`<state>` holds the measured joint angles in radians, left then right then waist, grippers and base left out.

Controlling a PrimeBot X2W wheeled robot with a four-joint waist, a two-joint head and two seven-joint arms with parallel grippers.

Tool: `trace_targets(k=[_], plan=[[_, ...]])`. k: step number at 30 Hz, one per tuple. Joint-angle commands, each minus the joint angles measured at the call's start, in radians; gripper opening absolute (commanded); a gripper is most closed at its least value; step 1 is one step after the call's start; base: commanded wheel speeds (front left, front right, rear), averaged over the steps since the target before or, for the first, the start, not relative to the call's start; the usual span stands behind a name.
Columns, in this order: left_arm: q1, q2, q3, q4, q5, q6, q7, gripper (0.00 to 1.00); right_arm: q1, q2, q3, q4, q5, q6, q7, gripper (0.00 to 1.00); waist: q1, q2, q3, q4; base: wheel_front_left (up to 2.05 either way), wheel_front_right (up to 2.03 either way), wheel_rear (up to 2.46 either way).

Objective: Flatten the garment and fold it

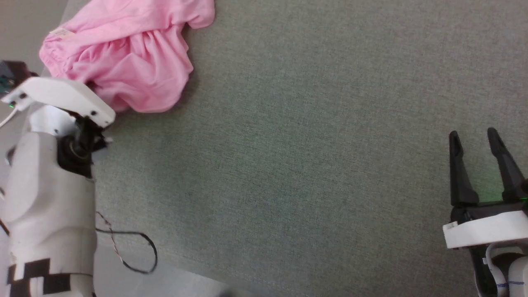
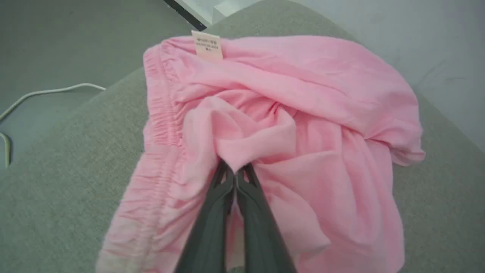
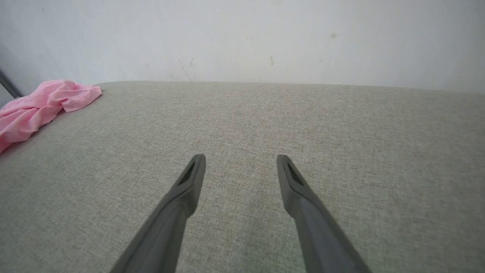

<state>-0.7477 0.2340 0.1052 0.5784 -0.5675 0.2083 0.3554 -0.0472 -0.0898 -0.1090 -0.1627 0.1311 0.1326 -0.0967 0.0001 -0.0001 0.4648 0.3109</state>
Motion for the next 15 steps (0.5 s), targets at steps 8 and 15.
trace_targets(k=[8,15], plan=[[-0.164,0.069,0.005,-0.106,0.041,-0.074,-0.193,0.0,-0.012,0.029,0.037,0.092,0.027,-0.002,-0.05,1.0,-0.0001,0.0001,-0.161,-0.045,0.0,0.0,0.0],[-0.335,0.068,-0.082,-0.164,0.06,-0.155,-0.189,0.0,-0.01,0.039,0.065,0.197,0.067,-0.002,-0.1,1.0,-0.0001,0.0001,-0.295,-0.134,0.0,0.0,0.0]])
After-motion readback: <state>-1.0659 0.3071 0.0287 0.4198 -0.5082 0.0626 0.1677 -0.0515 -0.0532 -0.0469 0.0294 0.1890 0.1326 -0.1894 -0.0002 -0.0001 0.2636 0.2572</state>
